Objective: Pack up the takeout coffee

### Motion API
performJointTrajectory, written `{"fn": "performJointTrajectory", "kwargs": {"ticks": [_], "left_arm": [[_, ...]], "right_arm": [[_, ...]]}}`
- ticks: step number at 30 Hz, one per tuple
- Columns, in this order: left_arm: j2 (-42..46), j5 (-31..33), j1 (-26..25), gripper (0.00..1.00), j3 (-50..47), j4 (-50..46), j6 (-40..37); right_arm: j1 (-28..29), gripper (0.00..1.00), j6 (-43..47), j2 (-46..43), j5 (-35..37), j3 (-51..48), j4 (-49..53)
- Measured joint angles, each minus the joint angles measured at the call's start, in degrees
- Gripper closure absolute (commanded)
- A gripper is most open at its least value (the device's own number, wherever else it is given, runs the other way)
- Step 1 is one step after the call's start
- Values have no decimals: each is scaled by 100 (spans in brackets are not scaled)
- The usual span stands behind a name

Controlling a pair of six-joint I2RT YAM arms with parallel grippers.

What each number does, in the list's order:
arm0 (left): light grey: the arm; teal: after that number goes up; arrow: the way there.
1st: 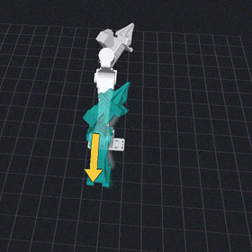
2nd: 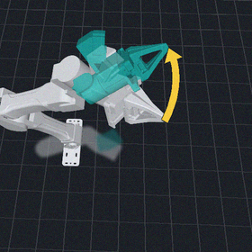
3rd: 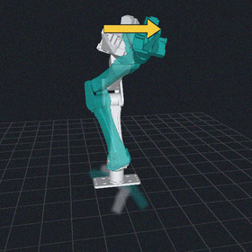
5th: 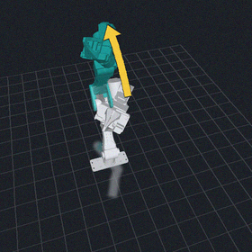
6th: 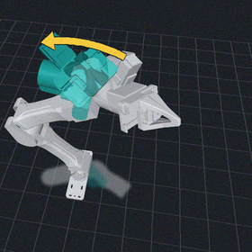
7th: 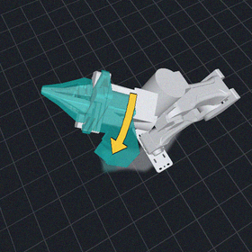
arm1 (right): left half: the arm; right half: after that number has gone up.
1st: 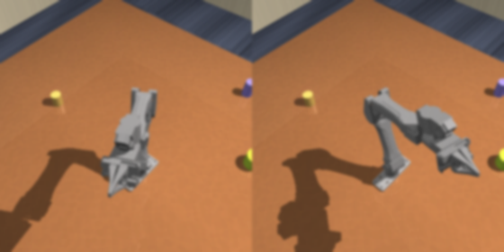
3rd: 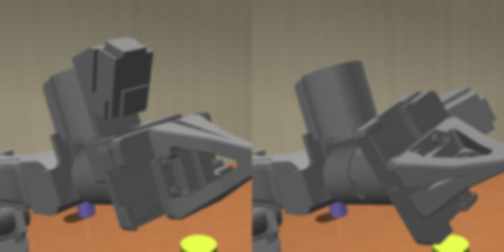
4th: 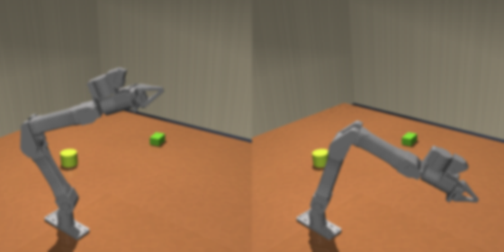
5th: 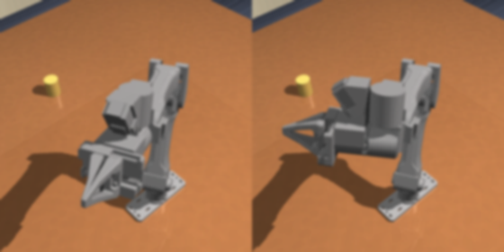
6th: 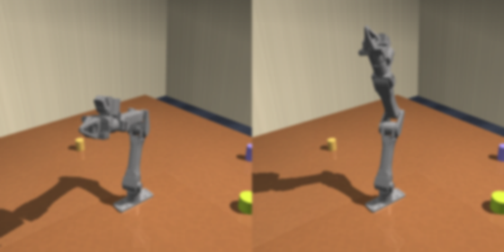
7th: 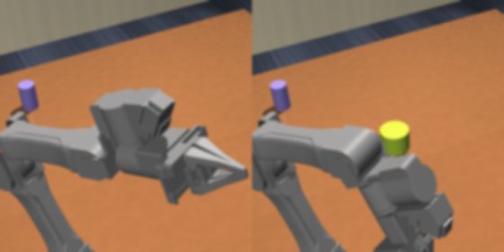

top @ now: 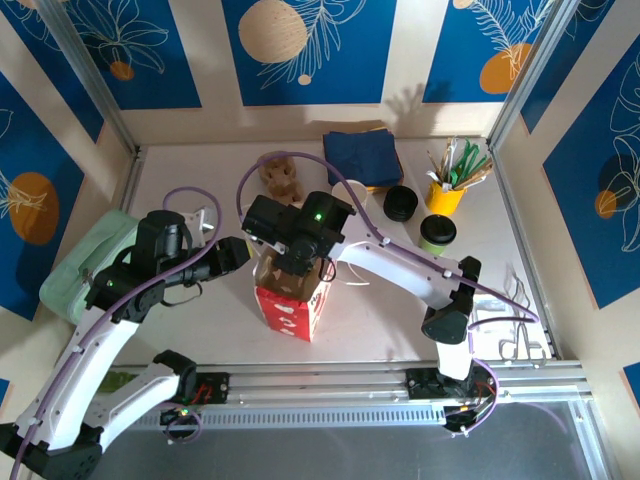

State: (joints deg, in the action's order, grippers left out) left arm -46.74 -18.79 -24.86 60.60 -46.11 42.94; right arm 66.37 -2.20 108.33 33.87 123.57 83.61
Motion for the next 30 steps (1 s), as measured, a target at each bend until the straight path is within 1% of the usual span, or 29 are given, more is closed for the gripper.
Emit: {"fn": "performJointTrajectory", "kwargs": {"ticks": [9, 16, 30], "left_arm": [[57, 2, 11, 48, -7, 0, 2], [57, 2, 37, 48, -46, 4, 4], [55, 0, 46, 48, -98, 17, 4]], "right_arm": [[-33, 58, -111, 0, -205, -195, -20], [-157, 58, -107, 0, -378, -662, -173], [-348, 58, -57, -83, -1008, -1252, -675]]}}
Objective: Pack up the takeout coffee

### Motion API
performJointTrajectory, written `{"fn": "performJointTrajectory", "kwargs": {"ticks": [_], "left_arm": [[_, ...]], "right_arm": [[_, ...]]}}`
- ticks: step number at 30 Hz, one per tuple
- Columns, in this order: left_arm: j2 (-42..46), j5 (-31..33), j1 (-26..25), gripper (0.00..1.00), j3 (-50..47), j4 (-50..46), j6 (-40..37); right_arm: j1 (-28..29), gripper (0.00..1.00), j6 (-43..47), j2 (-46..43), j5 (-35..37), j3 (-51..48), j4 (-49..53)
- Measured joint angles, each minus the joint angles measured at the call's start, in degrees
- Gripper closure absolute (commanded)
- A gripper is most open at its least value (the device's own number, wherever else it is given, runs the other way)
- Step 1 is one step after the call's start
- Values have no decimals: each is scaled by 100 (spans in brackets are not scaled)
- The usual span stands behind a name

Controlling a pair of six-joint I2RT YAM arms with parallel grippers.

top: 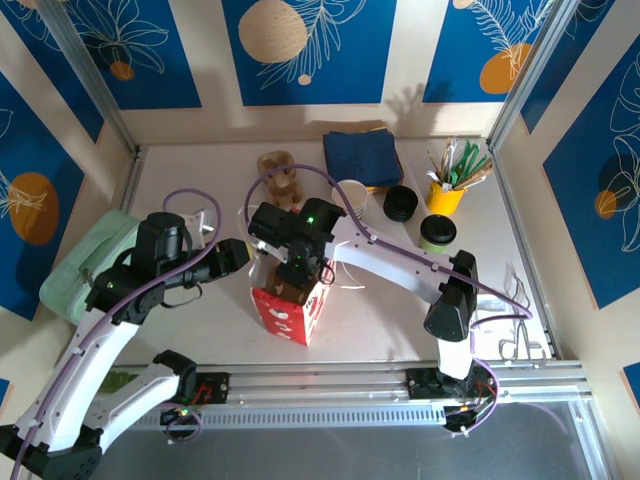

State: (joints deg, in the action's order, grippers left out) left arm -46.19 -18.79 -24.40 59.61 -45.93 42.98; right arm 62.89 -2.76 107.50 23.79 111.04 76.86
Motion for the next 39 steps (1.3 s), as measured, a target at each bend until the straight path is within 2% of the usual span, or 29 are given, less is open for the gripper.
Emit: {"fn": "performJointTrajectory", "kwargs": {"ticks": [10, 17, 25, 34, 39], "left_arm": [[2, -50, 4, 49, -2, 11, -101], [-48, -820, 17, 51, -258, 415, -503], [-361, -1071, -81, 69, -431, 651, -780], [-273, -542, -125, 92, -431, 605, -1005], [-149, -400, -140, 96, -431, 610, -1008]], "right_arm": [[-122, 58, 83, -50, -160, -282, -282], [-142, 57, 85, -282, -256, -457, -463], [-142, 57, 83, -339, -308, -461, -575], [-142, 57, 81, -420, -310, -621, -638], [-142, 57, 81, -553, -337, -809, -780]]}}
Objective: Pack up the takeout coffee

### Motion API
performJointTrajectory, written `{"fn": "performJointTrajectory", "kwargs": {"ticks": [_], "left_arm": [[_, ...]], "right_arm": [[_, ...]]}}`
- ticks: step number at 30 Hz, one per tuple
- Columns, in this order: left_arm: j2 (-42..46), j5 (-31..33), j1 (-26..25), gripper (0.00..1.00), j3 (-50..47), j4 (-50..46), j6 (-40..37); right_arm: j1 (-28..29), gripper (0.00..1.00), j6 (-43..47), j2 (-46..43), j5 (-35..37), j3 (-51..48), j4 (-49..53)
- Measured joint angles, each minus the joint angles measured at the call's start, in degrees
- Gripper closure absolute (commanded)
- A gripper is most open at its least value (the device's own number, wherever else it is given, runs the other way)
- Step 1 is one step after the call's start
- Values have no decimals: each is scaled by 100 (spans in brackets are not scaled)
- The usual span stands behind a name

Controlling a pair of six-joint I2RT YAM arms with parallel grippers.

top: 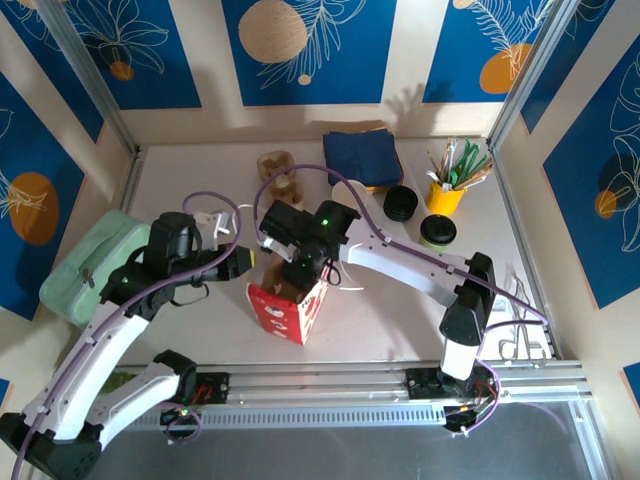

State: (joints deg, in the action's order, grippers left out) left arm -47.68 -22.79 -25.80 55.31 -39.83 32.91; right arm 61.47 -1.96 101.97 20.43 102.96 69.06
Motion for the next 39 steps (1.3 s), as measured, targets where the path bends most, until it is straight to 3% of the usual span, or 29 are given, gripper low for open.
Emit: {"fn": "performJointTrajectory", "kwargs": {"ticks": [39], "left_arm": [[28, 35, 0, 100, -22, 63, 129]], "right_arm": [[-199, 55, 175, 151, -404, -863, -824]]}}
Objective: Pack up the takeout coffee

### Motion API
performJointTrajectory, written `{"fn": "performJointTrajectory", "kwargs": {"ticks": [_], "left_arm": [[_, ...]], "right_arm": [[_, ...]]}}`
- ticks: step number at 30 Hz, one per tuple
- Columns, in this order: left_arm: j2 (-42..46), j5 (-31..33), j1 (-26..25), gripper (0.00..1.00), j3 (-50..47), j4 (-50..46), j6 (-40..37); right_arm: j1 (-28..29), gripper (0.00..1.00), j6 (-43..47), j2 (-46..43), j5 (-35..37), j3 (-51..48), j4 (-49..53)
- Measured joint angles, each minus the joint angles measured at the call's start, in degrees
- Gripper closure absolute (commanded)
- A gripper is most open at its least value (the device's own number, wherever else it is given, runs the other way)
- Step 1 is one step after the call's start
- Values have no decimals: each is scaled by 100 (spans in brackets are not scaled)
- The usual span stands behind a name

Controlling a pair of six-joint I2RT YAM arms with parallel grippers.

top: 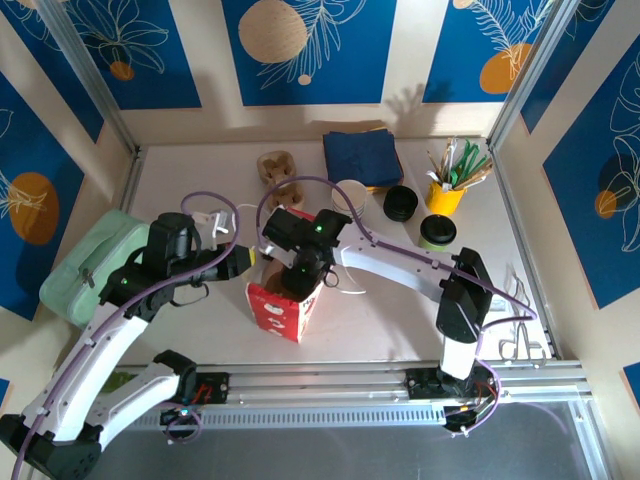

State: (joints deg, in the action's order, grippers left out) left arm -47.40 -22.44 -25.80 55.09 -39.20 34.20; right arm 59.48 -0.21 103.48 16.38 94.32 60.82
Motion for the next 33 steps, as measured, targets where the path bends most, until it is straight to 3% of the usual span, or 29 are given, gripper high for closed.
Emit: {"fn": "performJointTrajectory", "kwargs": {"ticks": [23, 33], "left_arm": [[24, 7, 0, 100, -7, 48, 46], [50, 4, 0, 100, -31, 70, 109]], "right_arm": [[-15, 53, 20, 254, -59, -162, -146], [-15, 37, 17, 262, -83, -140, -90]]}}
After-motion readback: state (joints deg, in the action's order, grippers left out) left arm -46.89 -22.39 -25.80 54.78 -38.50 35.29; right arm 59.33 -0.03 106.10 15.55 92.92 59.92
